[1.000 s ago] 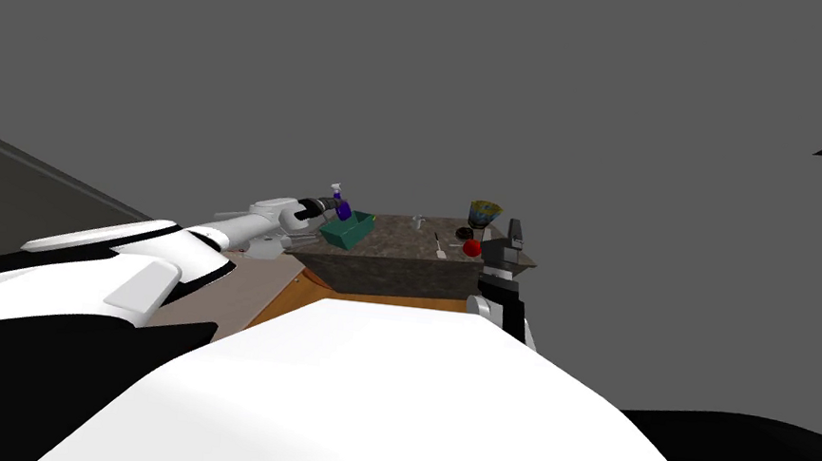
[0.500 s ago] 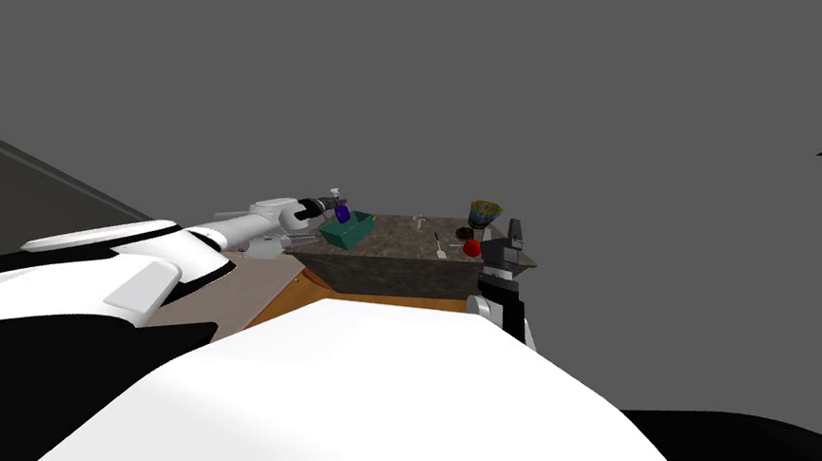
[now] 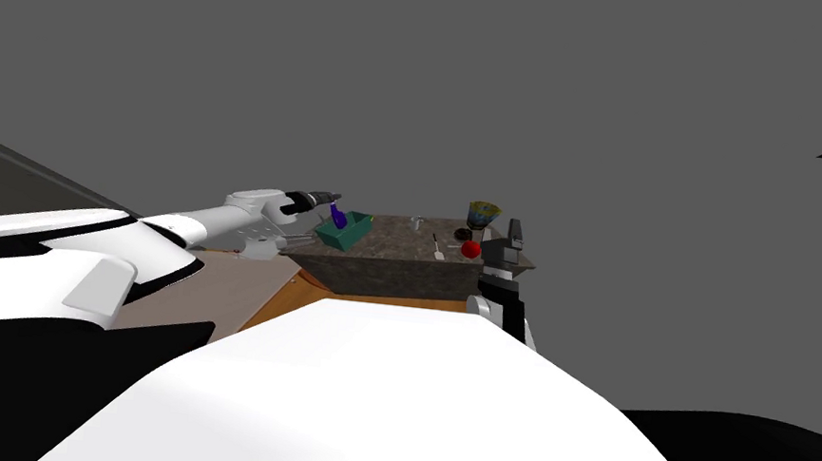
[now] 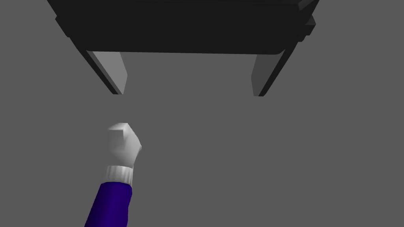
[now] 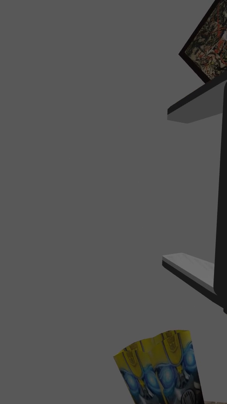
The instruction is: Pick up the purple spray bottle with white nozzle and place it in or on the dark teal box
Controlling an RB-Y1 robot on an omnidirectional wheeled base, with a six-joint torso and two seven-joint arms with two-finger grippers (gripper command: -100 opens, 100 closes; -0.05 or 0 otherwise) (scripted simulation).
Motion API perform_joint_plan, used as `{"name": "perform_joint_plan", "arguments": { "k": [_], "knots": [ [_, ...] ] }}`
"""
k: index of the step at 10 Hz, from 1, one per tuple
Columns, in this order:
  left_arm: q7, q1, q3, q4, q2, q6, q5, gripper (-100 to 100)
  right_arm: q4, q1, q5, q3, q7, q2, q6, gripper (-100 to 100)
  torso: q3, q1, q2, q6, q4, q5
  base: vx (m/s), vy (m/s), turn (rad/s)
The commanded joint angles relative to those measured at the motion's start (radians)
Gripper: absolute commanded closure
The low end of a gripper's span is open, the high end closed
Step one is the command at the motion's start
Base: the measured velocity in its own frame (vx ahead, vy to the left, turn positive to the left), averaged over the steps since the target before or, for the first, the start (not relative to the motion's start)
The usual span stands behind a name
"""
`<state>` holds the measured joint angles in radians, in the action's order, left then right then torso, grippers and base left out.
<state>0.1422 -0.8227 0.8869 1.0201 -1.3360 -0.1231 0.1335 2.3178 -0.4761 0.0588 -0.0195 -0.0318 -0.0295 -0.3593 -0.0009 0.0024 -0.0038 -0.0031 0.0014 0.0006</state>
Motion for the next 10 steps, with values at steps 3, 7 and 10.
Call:
{"name": "perform_joint_plan", "arguments": {
  "k": [3,7,10],
  "knots": [
    [0.057,-0.044,0.073,0.04,-0.085,-0.013,-0.024,-100,0.0,0.0,0.0,0.0,0.0,0.0,0.0,0,0.0,0.0,0.0,0.0,0.0,0.0,0.028,-0.04,-0.003],
    [0.05,-0.041,0.065,0.031,-0.071,-0.012,-0.02,0,0.0,0.0,0.0,0.0,0.0,0.0,0.0,0,0.001,0.003,0.001,0.0,0.0,0.001,0.002,-0.004,0.001],
    [0.05,-0.041,0.065,0.031,-0.071,-0.012,-0.02,0,0.0,0.0,0.0,0.0,0.0,0.0,0.0,0,0.001,0.003,0.002,0.0,0.0,0.001,0.0,0.0,0.0]
  ]
}}
